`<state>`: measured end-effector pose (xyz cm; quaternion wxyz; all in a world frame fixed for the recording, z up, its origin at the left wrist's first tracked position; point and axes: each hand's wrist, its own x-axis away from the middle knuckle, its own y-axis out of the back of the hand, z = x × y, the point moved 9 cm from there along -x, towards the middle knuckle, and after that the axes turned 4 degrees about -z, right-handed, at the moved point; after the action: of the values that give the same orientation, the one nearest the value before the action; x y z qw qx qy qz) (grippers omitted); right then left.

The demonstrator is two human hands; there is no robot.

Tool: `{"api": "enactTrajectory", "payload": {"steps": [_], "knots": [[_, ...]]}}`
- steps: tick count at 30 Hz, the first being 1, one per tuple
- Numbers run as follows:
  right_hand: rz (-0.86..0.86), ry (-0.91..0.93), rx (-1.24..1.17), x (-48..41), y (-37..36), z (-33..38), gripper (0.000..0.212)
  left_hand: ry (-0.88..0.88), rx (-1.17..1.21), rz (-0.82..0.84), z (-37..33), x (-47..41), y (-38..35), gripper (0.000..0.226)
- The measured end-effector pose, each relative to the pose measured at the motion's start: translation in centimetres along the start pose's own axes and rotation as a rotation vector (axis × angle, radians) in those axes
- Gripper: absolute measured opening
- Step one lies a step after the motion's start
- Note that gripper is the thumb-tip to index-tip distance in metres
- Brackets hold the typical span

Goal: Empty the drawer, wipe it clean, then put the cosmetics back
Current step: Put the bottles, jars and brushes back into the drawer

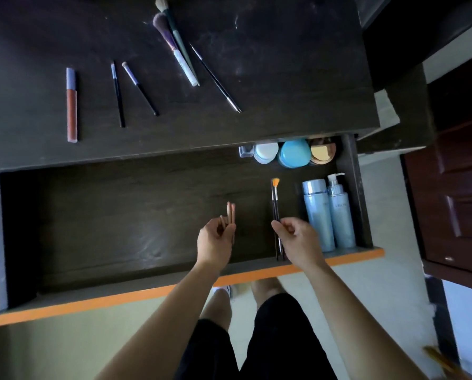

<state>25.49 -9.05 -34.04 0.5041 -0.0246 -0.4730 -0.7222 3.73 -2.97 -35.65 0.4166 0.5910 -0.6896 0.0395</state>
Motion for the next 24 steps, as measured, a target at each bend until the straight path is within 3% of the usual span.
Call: {"api": "enactTrajectory", "payload": {"steps": [6, 9, 15, 24], "knots": [[0.077, -0.043, 0.162, -2.4, 0.3, -1.6, 0.036, 0.066, -0.012, 0.024, 0.0, -0.3, -4.1, 0.01], [0.073, -0.076, 0.17, -2.4, 0.2, -2.3, 0.038, 0.007, -0.14, -0.027, -0.6, 0.2, -4.6, 0.009], [-0.016, -0.018, 0.192, -1.3, 0.4, -1.9, 0.037, -0.034, -0.301, -0.102, -1.2, 1.0, -4.2, 0.054], [-0.007, 0.039, 0.225, -1.3, 0.4, -2.1, 0.031, -0.048, -0.413, -0.081, -2.8, 1.2, -6.1, 0.051]]}}
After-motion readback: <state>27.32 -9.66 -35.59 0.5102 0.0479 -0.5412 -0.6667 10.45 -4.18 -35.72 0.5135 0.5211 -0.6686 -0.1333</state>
